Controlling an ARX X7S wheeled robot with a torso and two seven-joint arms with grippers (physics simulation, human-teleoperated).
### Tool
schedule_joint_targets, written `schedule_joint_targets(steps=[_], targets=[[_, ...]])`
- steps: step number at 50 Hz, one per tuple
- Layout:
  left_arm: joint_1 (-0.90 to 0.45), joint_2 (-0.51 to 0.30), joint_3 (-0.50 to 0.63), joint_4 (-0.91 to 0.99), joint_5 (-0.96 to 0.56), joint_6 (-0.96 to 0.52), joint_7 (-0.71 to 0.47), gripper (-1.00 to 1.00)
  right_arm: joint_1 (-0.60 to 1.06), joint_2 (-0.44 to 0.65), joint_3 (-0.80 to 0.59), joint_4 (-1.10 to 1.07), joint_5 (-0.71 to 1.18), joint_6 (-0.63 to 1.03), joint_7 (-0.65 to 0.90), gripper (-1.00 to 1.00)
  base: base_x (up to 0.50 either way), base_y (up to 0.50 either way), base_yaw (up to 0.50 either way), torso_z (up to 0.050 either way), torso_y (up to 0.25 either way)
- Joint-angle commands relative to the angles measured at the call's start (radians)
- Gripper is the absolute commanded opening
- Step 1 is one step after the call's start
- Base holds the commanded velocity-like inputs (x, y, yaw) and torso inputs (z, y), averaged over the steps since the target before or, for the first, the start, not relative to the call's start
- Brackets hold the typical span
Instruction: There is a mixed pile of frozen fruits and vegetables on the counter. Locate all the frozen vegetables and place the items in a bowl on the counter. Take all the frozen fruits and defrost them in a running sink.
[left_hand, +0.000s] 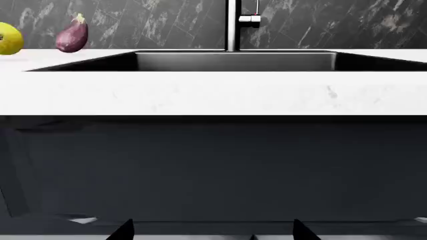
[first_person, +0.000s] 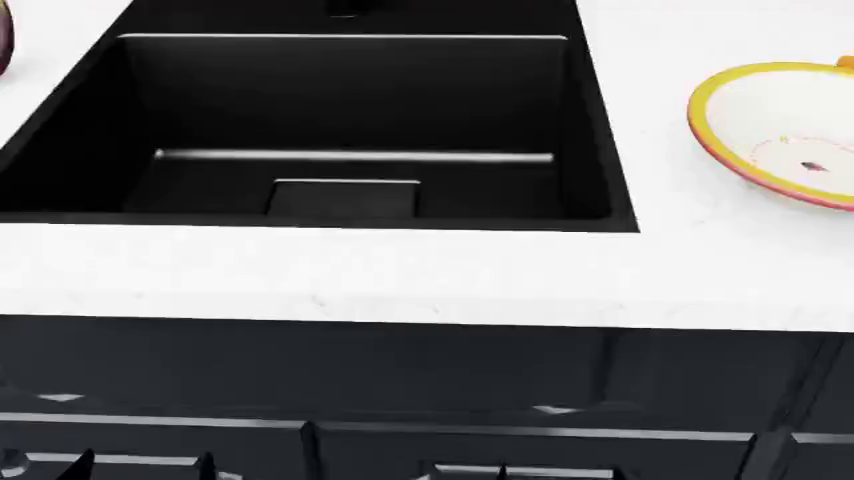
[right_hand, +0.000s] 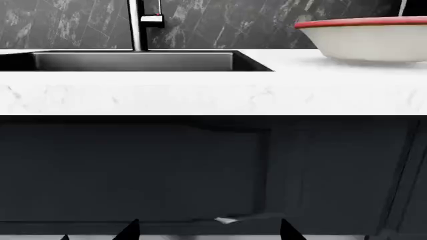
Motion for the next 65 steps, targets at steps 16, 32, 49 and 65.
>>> schedule_joint_targets(steps=[16, 32, 49, 65], targets=[[-0.020, -0.049, 0.074, 0.000, -0.035, -0.045, -0.075, 1.00, 0.001, 0.052, -0.061, -0.010, 0.032, -0.001, 0.075, 1.00, 0.00, 0.00, 0.00, 0.000, 0.000], [-0.023, -0.041, 0.072, 0.012, -0.046, -0.055, -0.077, 1.00, 0.001, 0.049, -0.058, -0.014, 0.029, 0.002, 0.073, 1.00, 0.00, 0.00, 0.00, 0.000, 0.000], [-0.264, -0.036, 0.178, 0.585, -0.079, -0.823, -0.191, 1.00, 0.219, 0.098, -0.112, -0.568, 0.054, 0.727, 0.146, 1.00, 0.00, 0.00, 0.00, 0.000, 0.000], [-0.420, -0.020, 0.067, 0.734, -0.252, -1.133, -0.215, 1.00, 0.432, 0.128, -0.073, -0.862, 0.125, 1.224, 0.131, 1.00, 0.00, 0.00, 0.00, 0.000, 0.000]])
